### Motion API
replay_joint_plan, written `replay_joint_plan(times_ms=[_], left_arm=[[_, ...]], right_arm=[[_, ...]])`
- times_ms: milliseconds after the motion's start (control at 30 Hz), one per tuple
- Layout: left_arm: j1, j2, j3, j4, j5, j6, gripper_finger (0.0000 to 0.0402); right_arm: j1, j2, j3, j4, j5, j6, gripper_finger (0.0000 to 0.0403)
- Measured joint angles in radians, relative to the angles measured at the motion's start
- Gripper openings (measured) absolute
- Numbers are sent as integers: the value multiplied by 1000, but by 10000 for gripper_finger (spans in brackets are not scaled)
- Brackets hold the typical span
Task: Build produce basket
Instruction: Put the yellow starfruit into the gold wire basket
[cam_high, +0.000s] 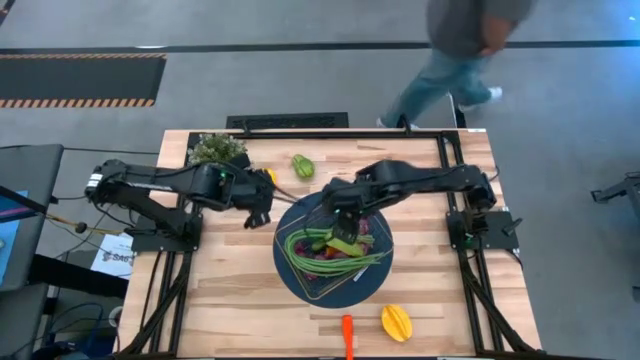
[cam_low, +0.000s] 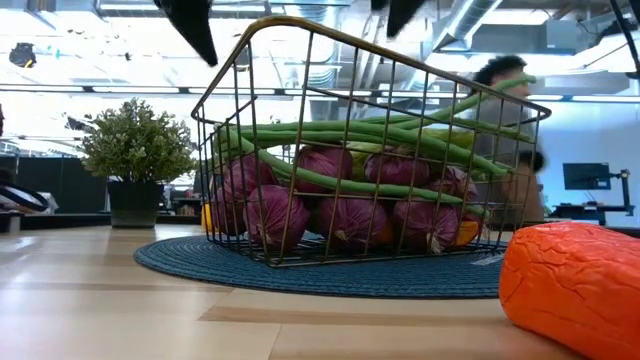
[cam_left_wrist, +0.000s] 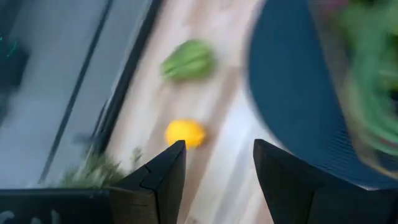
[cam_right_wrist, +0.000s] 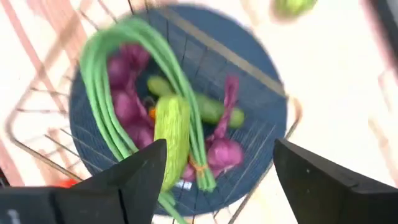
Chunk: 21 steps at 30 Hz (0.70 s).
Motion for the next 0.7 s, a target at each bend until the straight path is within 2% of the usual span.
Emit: replay_joint_plan(times_ms=[100,167,333,400,567,700], left_arm=[[81,-5,-77,-20,-7,-101,176],[132,-10,-142,20,34,-105,176],[236,-4,-326,214,290,91,176],[261,2,-368,228,350,109,176],[279,6,-377,253,377,10,176],[233,6,-347,258,445,10,176]], right_arm=[[0,-12,86,2,12,-11,309],[0,-28,123,6,17,-23,309],[-1,-133,95,1,33,7,309],[-1,-158,96,5,60,21,309],[7,-224,96,5,107,38,309],[7,-242,95,1,105,61,309]])
